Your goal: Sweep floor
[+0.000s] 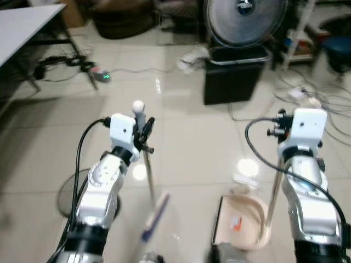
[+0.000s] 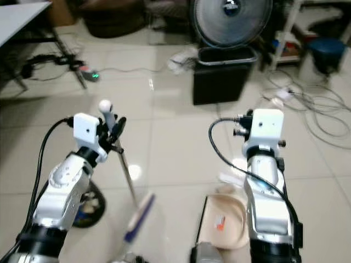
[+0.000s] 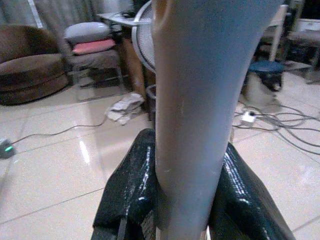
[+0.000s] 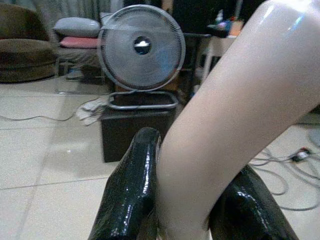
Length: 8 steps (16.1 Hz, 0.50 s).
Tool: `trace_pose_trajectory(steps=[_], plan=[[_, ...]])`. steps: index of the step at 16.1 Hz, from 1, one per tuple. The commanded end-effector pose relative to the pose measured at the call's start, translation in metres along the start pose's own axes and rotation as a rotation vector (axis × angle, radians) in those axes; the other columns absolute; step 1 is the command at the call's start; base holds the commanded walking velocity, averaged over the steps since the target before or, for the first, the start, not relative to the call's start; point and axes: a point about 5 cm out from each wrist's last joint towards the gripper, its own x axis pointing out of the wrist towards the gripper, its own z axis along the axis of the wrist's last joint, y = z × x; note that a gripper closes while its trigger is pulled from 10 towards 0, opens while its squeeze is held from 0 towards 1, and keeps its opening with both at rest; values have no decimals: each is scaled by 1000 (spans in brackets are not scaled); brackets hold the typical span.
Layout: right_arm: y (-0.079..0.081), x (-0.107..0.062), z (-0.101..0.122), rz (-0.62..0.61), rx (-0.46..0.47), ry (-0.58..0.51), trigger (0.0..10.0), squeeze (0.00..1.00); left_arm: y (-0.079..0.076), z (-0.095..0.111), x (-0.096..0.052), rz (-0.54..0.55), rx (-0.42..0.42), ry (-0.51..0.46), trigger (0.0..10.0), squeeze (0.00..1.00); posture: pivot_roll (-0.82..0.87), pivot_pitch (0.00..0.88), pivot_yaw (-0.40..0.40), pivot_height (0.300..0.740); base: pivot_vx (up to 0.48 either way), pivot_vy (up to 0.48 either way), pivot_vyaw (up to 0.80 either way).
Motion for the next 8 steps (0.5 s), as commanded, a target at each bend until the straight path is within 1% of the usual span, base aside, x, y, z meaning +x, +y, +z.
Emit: trace_pose_trajectory(steps=[1, 2, 5, 7, 8], plan=[[4, 3, 16, 19, 2, -82, 10000, 0, 6, 6, -1, 22, 14, -26, 10000, 0, -75, 95, 68, 740, 0, -431, 0], [12, 5, 18, 70, 30, -88, 10000, 0, 7, 7, -2, 38, 25, -30, 10000, 0, -67, 97, 46, 740, 0, -435, 0], [27, 9, 18, 148, 52, -88, 10000, 0, 15, 11, -9, 85, 59, -42, 10000, 0, -31, 91, -10, 740, 0, -431, 0], [32, 11, 16, 169, 78, -83, 10000, 0, 18, 13, -11, 107, 74, -47, 10000, 0, -17, 85, -18, 740, 0, -433, 0], [31, 12, 13, 147, 103, -69, 10000, 0, 18, 15, -10, 88, 110, -45, 10000, 0, -17, 82, -5, 740, 0, -435, 0]])
